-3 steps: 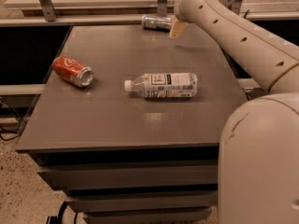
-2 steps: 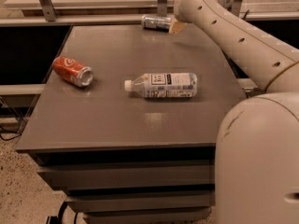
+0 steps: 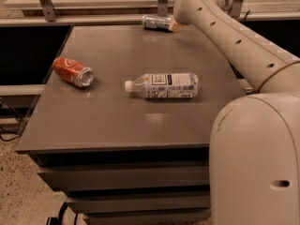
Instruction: Pick redbull can
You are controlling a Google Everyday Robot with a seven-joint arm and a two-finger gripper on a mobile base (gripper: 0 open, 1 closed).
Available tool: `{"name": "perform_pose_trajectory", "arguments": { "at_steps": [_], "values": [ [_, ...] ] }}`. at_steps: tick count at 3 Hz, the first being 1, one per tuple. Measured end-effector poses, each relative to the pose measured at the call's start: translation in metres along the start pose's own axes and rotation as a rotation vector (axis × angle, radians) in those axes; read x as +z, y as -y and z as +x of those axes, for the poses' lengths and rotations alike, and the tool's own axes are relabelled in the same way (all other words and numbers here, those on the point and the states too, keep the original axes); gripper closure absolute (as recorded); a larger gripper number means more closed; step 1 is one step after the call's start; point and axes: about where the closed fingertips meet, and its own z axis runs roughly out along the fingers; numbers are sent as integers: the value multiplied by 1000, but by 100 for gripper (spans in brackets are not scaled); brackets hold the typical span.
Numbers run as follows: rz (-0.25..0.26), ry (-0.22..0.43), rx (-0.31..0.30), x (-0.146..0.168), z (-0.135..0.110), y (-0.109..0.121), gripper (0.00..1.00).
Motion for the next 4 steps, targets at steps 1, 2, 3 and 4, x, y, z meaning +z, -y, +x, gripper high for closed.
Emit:
{"name": "perform_pose_trajectory", "arguments": {
  "at_steps": [1,2,3,4],
  "values": [
    [-15,13,20,1,3,-2,31],
    [-41,31,52,4,6,-7,31],
    [-68,47,84,10,8,-13,31],
    [-88,63,120,17,8,-17,31]
  ]
}}
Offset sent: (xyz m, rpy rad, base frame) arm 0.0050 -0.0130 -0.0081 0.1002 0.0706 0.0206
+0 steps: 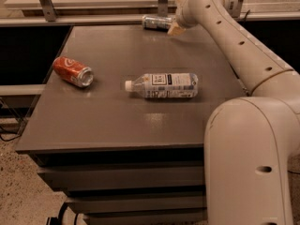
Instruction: Pick redbull can
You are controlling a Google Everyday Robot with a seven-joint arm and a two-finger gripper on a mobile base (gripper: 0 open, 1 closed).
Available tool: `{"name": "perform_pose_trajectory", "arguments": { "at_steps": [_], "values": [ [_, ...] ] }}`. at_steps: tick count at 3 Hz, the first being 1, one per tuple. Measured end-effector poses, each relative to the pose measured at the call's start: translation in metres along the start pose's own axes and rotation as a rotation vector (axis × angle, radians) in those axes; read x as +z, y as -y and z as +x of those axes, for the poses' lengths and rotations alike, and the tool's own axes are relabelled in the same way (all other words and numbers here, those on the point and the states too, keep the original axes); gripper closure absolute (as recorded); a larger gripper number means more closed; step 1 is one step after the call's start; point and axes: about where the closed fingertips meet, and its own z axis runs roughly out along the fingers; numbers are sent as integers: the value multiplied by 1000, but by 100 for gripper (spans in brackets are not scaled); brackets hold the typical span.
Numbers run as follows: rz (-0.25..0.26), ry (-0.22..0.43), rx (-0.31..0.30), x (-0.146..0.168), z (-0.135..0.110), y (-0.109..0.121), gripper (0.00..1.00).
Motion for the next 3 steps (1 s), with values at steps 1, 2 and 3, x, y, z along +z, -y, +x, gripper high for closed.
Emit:
{"name": "perform_pose_trajectory", "arguments": {
  "at_steps": [1,2,3],
  "values": [
    [-7,18,25,6,-2,-1,30],
    [5,23,35,8,-2,3,30],
    [23,18,39,12,0,6,30]
  ]
}}
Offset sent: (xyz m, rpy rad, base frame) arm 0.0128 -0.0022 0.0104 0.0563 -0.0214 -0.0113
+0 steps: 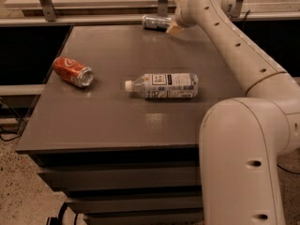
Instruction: Pick redbull can
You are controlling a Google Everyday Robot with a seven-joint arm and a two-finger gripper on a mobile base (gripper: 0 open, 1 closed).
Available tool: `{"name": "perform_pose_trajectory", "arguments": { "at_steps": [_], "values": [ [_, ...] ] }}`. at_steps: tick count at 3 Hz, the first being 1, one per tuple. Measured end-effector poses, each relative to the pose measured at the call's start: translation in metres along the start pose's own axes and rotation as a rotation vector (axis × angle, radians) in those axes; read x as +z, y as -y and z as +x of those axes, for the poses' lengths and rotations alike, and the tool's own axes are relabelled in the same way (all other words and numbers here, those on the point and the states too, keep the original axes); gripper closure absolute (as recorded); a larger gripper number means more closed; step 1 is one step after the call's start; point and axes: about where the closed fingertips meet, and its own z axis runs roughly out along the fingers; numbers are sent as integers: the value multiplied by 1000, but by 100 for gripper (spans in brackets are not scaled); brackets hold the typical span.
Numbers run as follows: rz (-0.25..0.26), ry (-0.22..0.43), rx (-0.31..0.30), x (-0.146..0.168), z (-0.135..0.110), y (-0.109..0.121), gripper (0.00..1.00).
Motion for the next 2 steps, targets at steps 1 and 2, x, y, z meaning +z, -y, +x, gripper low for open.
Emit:
{"name": "perform_pose_trajectory", "arguments": {
  "at_steps": [1,2],
  "values": [
    [22,-8,-7,3,3,4,30],
    [29,-8,-39,13,1,1,31]
  ]
}}
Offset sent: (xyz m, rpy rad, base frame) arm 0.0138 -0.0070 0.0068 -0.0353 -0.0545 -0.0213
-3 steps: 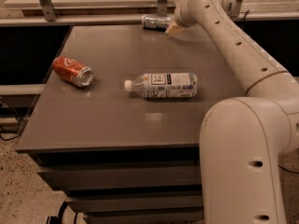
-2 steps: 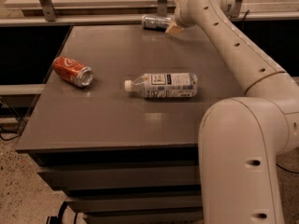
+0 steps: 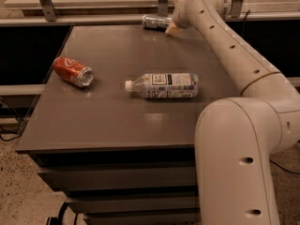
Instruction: Pick redbull can
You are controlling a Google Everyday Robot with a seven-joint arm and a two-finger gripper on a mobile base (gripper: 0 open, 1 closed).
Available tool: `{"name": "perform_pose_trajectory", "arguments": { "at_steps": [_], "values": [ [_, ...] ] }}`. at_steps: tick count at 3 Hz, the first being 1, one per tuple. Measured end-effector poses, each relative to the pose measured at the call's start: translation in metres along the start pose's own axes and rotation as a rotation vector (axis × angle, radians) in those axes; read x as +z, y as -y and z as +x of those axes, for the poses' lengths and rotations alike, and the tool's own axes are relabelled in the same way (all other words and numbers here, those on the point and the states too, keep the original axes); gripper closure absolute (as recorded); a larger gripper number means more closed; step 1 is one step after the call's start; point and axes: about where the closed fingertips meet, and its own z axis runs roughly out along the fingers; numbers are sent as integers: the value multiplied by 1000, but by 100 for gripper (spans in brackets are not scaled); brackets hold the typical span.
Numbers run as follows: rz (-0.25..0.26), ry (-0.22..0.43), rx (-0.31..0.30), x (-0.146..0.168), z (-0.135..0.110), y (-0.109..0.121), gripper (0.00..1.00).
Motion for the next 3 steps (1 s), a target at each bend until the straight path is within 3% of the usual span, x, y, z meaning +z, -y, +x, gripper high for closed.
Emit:
{"name": "perform_pose_trajectory", "arguments": {
  "at_steps": [1,3],
  "values": [
    [-10,11,-14,8,-8,-6,30],
    [5,-8,-14,19,2,-6,31]
  ]
}}
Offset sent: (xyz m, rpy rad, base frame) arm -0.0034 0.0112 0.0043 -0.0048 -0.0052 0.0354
